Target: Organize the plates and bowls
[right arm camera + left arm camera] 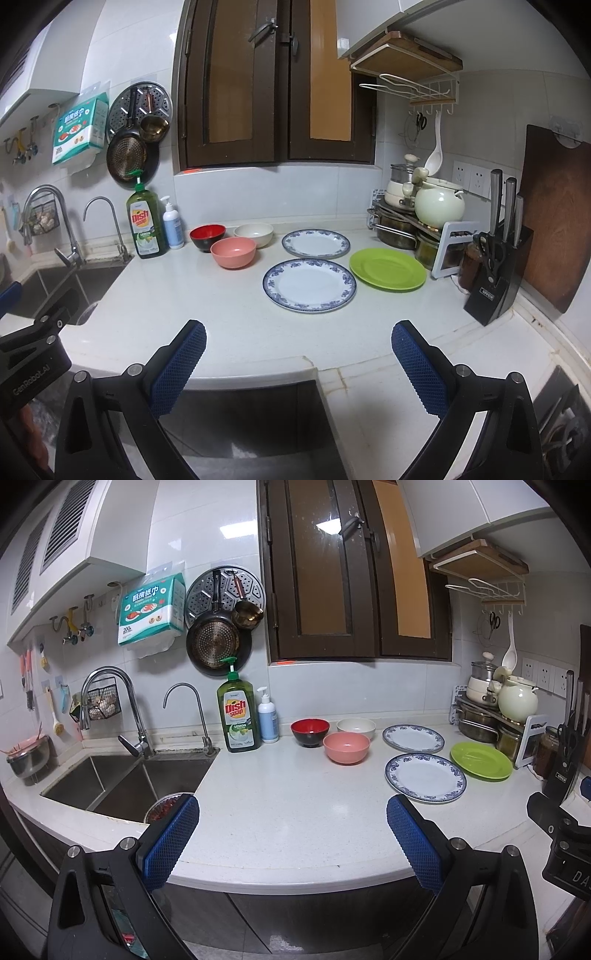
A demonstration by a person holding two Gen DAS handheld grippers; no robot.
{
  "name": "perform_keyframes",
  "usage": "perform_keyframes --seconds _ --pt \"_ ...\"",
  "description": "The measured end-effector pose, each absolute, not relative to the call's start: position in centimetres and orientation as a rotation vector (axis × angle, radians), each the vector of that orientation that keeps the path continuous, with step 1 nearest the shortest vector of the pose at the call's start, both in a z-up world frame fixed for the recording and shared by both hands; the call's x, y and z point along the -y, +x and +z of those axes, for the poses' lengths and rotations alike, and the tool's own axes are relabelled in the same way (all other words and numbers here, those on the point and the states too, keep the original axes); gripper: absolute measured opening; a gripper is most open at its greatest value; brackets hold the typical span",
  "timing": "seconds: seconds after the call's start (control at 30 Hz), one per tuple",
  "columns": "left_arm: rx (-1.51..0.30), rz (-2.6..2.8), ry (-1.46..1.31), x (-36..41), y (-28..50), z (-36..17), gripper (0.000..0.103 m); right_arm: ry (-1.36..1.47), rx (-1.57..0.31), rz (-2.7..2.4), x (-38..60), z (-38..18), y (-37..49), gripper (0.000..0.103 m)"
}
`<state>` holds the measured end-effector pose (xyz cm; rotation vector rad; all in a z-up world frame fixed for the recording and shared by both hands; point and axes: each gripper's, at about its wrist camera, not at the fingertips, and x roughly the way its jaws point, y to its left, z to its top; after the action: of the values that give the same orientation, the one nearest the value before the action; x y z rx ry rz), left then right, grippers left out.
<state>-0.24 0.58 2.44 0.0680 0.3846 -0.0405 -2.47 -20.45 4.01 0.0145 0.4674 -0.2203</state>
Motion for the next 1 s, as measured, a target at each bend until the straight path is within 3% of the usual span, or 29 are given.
perform_keyframes --seconds 1.0 --pt "-0.489 -0.076 0.123 3.6 4.8 0.3 0.103 0.068 -0.530 -0.216 24.9 1.6 1.8 0.102"
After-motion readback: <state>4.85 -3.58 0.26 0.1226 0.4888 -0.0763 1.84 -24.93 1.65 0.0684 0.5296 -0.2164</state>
